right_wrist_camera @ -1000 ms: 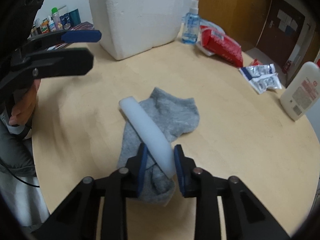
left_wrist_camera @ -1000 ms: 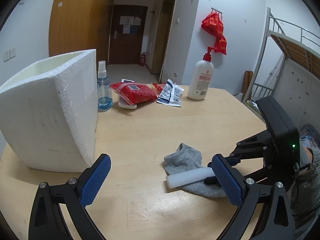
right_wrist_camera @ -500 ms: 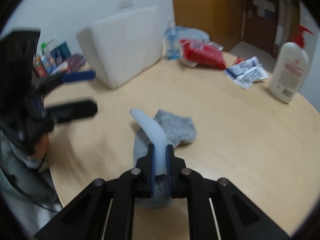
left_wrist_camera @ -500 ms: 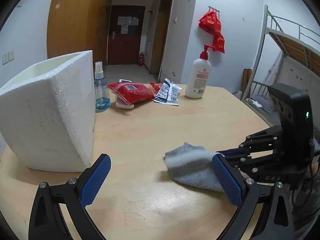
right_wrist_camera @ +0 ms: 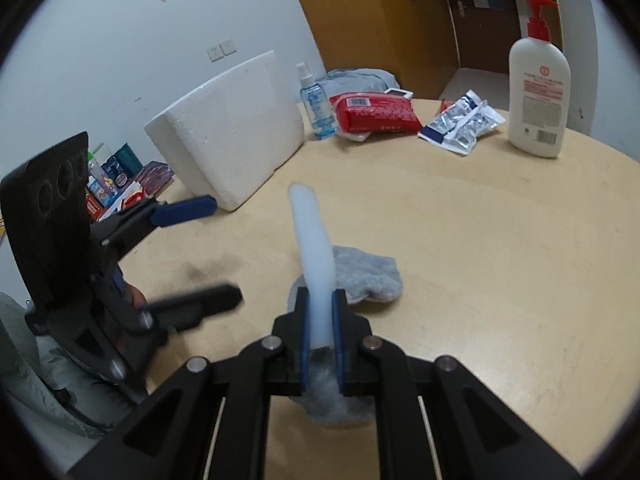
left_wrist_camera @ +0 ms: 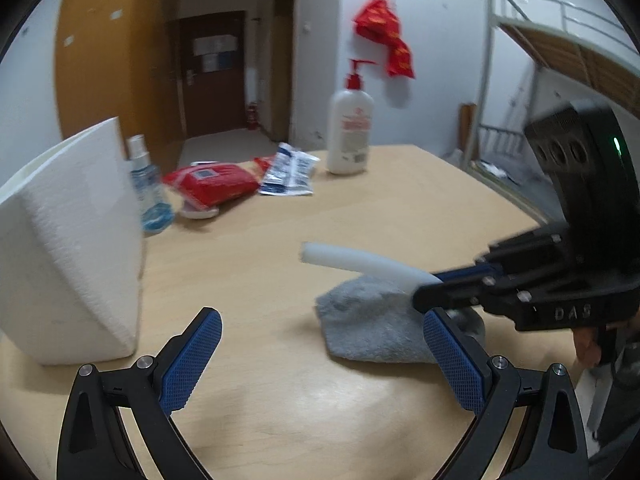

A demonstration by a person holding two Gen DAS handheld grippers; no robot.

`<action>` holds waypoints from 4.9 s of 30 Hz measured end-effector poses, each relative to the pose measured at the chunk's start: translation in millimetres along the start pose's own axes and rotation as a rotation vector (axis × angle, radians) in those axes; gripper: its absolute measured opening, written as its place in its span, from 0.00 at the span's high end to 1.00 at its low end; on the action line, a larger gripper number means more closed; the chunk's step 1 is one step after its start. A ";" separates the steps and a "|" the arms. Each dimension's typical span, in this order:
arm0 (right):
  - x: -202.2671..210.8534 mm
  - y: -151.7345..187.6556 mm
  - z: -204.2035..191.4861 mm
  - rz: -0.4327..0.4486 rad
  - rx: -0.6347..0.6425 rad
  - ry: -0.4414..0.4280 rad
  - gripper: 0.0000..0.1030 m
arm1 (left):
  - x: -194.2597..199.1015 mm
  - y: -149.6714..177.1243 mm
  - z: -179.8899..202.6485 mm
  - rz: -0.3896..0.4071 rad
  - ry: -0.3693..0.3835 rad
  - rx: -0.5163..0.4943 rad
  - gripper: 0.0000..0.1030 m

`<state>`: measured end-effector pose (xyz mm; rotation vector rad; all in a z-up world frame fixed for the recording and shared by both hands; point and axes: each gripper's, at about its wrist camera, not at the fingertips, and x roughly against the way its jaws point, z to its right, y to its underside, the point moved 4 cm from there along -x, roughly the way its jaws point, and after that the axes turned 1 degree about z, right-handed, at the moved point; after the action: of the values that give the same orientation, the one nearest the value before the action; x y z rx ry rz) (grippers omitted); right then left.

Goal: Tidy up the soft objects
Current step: 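Lower the left gripper onto the grey sock while the right gripper holds the foam tube, then close the left gripper on the grey sock and lift it, then open the right gripper, dropping the foam tube onto the table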

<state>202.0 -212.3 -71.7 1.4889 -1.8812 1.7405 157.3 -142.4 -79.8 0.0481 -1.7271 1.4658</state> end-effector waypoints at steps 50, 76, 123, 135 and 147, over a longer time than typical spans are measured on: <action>12.1 5.0 6.6 0.025 -0.040 -0.052 0.88 | -27.2 11.3 30.2 -0.148 0.153 -0.176 0.33; 18.0 10.0 13.0 0.034 -0.073 -0.071 0.88 | -49.1 4.5 40.7 -0.202 0.256 -0.201 0.94; 49.7 13.4 -9.8 0.217 -0.083 0.107 0.88 | 80.5 -1.1 -45.3 0.140 -0.160 0.118 0.95; 47.2 22.2 -24.1 0.288 -0.124 0.362 0.88 | 103.7 16.5 -64.7 0.170 -0.308 0.213 0.95; 56.5 21.0 -51.5 0.322 -0.086 0.359 0.88 | 121.1 19.4 -63.7 0.187 -0.316 0.205 0.95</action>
<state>134.8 -203.4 -30.5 0.8065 -2.0445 1.8733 105.5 -26.9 -24.5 0.2443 -1.8620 1.8500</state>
